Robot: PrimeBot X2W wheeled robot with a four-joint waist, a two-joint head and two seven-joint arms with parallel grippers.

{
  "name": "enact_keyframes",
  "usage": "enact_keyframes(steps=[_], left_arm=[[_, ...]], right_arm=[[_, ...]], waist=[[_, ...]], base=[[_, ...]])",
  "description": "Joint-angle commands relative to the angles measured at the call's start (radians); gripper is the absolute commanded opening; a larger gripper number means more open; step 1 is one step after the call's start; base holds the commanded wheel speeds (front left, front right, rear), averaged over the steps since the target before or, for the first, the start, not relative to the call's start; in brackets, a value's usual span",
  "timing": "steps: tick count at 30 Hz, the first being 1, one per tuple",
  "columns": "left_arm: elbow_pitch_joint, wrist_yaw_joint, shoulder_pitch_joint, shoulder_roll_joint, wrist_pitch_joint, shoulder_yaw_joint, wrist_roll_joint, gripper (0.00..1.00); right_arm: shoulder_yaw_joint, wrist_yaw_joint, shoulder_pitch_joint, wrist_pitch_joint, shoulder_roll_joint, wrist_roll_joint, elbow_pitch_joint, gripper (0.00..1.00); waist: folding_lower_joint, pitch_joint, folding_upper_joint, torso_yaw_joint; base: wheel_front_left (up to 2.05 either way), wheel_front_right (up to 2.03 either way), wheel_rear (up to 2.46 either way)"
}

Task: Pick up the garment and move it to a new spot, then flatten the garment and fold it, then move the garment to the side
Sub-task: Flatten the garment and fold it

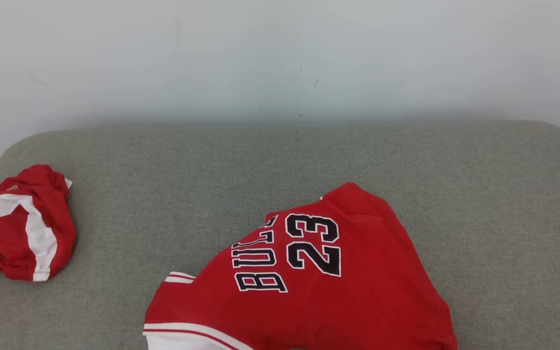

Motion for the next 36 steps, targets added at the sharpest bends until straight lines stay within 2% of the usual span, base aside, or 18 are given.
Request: enact_keyframes(steps=[1, 6, 10, 11, 12, 13, 14, 15, 34, 35, 36], left_arm=[[-0.015, 0.000, 0.019, 0.003, -0.004, 0.009, 0.002, 0.00], [-0.086, -0.001, 0.050, 0.001, -0.003, 0.035, 0.007, 0.00], [-0.071, -0.001, 0.054, 0.000, -0.003, 0.021, 0.008, 0.00], [-0.058, -0.001, 0.049, 0.000, -0.003, 0.017, 0.004, 0.00], [-0.043, 0.000, 0.045, 0.001, -0.003, 0.016, -0.005, 0.00], [-0.024, 0.000, 0.044, 0.001, -0.003, 0.014, -0.009, 0.00], [-0.018, 0.000, 0.037, 0.000, -0.004, 0.015, -0.009, 0.33], [-0.009, 0.000, 0.035, 0.000, -0.003, 0.019, -0.007, 1.00], [0.057, 0.000, -0.002, 0.003, -0.003, 0.010, -0.015, 1.00], [0.063, 0.000, -0.009, 0.003, -0.003, 0.006, -0.016, 1.00], [0.059, 0.000, -0.019, 0.002, -0.003, -0.002, -0.019, 1.00]], right_arm=[[-0.001, -0.002, 0.013, -0.001, 0.002, 0.000, -0.018, 0.00], [-0.009, -0.002, 0.074, -0.001, -0.002, -0.001, -0.099, 0.00], [0.005, -0.002, 0.074, -0.001, -0.007, -0.004, -0.092, 0.00], [0.008, -0.002, 0.067, -0.001, -0.007, -0.003, -0.086, 0.41], [0.012, -0.002, 0.060, -0.001, -0.008, -0.005, -0.082, 1.00], [0.014, -0.002, 0.054, -0.001, -0.010, -0.003, -0.077, 1.00], [0.016, -0.002, 0.051, -0.001, -0.012, 0.000, -0.074, 1.00], [0.017, -0.002, 0.052, -0.001, -0.013, 0.003, -0.071, 1.00], [0.001, -0.002, 0.009, -0.001, -0.002, -0.002, 0.003, 1.00], [0.003, -0.002, 0.001, -0.001, 0.000, -0.001, 0.011, 0.86], [0.006, -0.002, -0.008, -0.001, 0.002, 0.000, 0.016, 0.40]], waist=[[0.0000, 0.000, 0.0000, 0.002], [0.0000, 0.000, 0.0000, 0.008], [0.0000, -0.002, 0.0000, 0.000], [0.0000, -0.002, 0.0000, -0.002], [0.0000, -0.003, 0.0000, -0.005], [0.0000, -0.003, 0.0000, -0.007], [0.0000, -0.004, 0.0000, -0.008], [0.0000, -0.004, 0.0000, -0.009], [0.0000, 0.002, 0.0000, -0.014], [0.0000, 0.003, 0.0000, -0.014], [0.0000, 0.003, 0.0000, -0.013]], base=[[0.00, 0.00, 0.00], [0.00, 0.00, 0.00], [0.00, 0.00, 0.00], [0.00, 0.00, 0.00], [0.00, 0.00, 0.00], [0.00, 0.00, 0.00], [0.00, 0.00, 0.00], [0.00, 0.00, 0.00], [0.00, 0.00, 0.00], [0.00, 0.00, 0.00], [0.00, 0.00, 0.00]])
